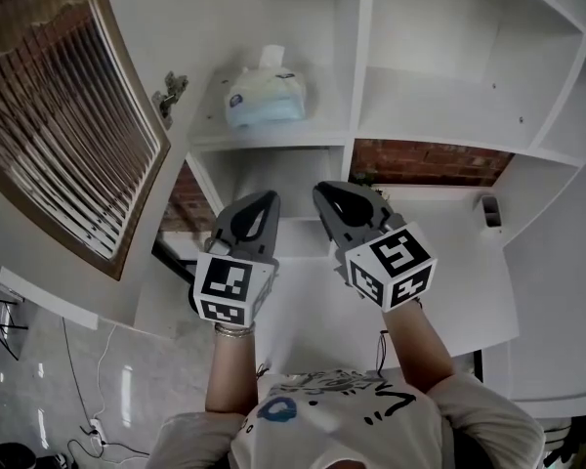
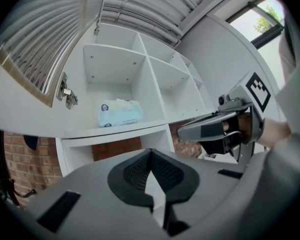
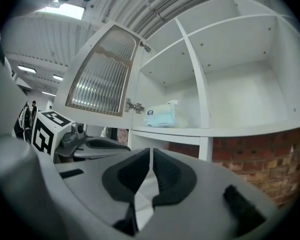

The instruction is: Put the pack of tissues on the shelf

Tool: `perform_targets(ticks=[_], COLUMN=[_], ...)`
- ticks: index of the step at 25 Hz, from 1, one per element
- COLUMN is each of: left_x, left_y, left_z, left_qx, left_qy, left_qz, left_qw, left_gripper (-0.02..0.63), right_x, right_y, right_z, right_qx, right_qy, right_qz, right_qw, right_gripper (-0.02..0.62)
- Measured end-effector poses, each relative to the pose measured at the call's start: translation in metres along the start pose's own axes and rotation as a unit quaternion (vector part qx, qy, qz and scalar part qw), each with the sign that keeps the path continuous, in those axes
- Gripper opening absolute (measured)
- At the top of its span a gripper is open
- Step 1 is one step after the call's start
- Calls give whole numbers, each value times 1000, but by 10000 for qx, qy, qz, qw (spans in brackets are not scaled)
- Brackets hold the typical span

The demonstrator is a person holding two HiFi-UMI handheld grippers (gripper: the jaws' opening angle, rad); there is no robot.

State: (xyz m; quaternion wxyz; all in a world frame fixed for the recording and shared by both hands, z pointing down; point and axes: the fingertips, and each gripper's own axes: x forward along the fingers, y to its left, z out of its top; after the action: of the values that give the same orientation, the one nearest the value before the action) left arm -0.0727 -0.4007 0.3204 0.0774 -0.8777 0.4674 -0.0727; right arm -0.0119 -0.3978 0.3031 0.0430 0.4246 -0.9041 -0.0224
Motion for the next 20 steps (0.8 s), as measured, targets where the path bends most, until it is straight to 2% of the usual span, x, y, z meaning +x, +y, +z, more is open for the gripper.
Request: perform_targets(ticks=[10, 15, 20], left_x=[-23, -36, -47], left_y=[-54, -74, -95], left_z=[-45, -66, -92], left_qx=[-171, -99, -335], left_qy=[352, 631, 864], left_qz=[-660, -1055, -1469], left_qw=[9971, 9924, 9848], left_gripper=[15, 15, 15], right_x=[-27, -43, -54], right_y=[22, 36, 45], right_z=[-46, -74, -101], right_qx=[242, 292, 391], right_qy=[247, 573, 815], right_qz=[243, 407, 498], right_qw=[9991, 9971, 9947], right_gripper=[35, 34, 32])
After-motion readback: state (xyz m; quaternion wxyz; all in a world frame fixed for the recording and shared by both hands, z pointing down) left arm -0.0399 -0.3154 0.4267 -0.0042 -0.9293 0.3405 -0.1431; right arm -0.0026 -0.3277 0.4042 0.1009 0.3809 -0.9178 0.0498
